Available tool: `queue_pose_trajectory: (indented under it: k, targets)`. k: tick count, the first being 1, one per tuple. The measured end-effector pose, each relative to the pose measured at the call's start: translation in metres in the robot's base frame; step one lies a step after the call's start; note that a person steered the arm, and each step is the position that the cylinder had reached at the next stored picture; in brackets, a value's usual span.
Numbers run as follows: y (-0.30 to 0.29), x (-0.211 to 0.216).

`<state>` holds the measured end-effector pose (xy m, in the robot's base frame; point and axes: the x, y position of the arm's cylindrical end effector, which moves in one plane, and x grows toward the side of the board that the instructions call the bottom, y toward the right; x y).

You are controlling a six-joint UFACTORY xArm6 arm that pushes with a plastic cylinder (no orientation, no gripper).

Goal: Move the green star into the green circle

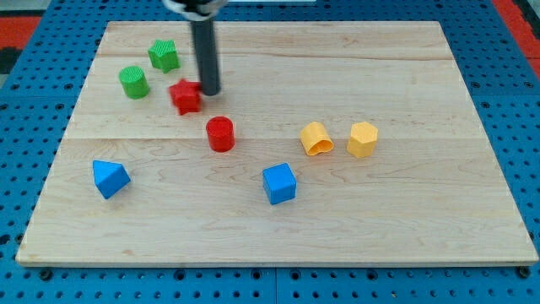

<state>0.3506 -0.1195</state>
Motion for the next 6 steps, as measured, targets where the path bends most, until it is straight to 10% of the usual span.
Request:
queue_pose_trajectory:
  k: [3, 6]
  targets:
    - [0.028, -0.096]
    - [-0.100, -0.059]
